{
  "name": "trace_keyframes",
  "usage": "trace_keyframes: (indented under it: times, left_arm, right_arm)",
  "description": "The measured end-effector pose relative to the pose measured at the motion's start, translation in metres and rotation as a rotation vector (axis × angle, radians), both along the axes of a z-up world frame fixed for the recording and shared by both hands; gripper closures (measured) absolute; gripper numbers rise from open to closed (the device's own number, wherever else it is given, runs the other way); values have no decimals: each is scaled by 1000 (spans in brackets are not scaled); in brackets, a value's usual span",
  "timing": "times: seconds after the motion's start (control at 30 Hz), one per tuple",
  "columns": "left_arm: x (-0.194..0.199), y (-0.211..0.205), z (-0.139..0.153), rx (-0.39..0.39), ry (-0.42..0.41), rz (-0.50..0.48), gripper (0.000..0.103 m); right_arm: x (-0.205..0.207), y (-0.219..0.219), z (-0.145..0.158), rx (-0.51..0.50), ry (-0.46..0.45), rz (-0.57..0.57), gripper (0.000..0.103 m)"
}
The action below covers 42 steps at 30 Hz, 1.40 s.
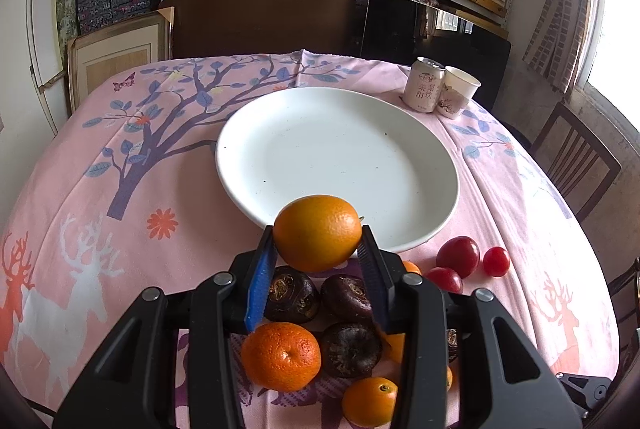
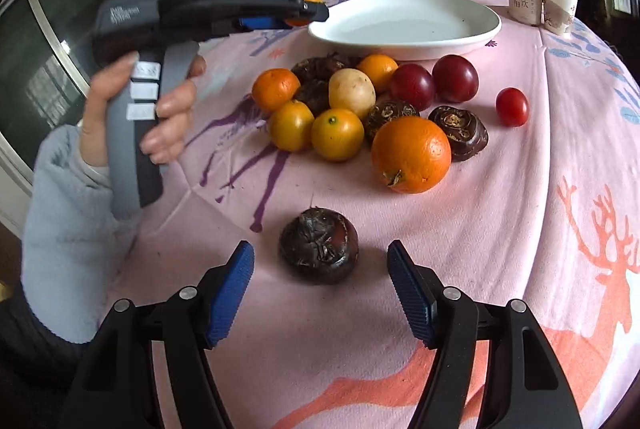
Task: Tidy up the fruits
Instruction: 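Place the mangosteen on the white plate with the right tool while the left places the orange there, then grasp a tangerine with the left tool while the right tool grasps a red cherry tomato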
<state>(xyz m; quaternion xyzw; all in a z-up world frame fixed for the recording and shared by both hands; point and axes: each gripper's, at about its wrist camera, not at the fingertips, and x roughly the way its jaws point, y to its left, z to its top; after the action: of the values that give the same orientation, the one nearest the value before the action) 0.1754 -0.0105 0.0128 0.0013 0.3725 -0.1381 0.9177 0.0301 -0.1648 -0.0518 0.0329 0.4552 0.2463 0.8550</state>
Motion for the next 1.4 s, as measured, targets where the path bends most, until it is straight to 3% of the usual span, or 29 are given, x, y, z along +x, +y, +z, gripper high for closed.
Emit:
trace_keyframes:
  times: [0.07,0.1,0.3,0.5,0.63,0.77,0.8,0.87,1.13,1.27,1.4]
  left_arm:
    - [0,-1,-1,4,2,-5,63]
    - [0,-2,-1,5,5,-8,63]
    - [12,-9,1,8,21,-20,63]
    - [43,-27,3,58,17,-12,63]
    - [60,-22,-18,48,88,19,63]
    - [68,-14,-28,49,110,29,58]
    - [68,-13,-28,47,101,24,51]
    - [64,-12,-24,52,78,31,42]
    - [27,9,-5,76,-11,61,41]
    - [-1,28,-12,75,6,87,41]
    - [-30,35,-26,113,33,92,41]
  right_arm:
    - [2,5,-1,-30,-27,-5,44]
    - [6,6,-2,-28,-24,5,59]
    - [15,-2,17,0,-42,18,60]
    - [99,-41,72,67,-174,-203,60]
    - [167,-51,55,123,-124,-319,59]
    - [198,-58,26,207,-58,-348,56]
    - [198,-59,25,211,-64,-347,47]
    - [192,-65,31,205,-108,-366,43]
    - [145,-89,49,211,-195,-406,42]
    - [113,-101,42,147,-218,-437,37]
    - [95,-116,33,179,-191,-469,30]
